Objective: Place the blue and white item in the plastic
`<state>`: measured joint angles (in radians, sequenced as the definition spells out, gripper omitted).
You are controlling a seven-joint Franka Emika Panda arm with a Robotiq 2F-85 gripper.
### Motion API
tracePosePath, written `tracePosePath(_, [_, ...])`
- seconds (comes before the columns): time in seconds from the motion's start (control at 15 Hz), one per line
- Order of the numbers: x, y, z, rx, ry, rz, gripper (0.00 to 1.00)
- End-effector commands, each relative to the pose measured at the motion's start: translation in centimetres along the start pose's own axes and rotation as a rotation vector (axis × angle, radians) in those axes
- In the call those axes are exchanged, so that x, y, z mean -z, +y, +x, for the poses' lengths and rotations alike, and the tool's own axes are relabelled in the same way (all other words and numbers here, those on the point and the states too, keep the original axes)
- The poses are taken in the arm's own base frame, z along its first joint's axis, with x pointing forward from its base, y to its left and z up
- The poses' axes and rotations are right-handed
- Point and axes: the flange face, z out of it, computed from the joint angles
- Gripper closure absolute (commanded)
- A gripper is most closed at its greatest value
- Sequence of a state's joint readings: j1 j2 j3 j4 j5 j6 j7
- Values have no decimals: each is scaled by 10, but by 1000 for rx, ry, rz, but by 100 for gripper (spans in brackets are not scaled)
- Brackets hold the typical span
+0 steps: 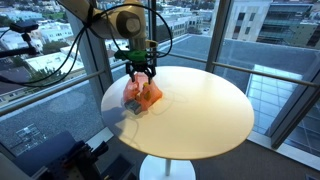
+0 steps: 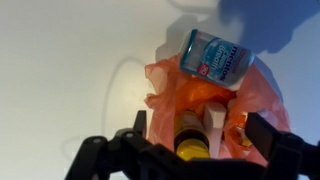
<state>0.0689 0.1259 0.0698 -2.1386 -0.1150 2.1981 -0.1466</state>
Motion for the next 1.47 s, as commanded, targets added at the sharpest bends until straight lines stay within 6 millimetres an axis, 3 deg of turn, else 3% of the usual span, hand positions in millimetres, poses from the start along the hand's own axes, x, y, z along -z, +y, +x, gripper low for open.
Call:
tracePosePath(0.0, [14,15,-19,19,-28,14,0])
tracePosePath(0.73, [10,18,-53,510,-63,12,0])
tracePosePath(1.4, [3,9,-42,569,-4,-23,0])
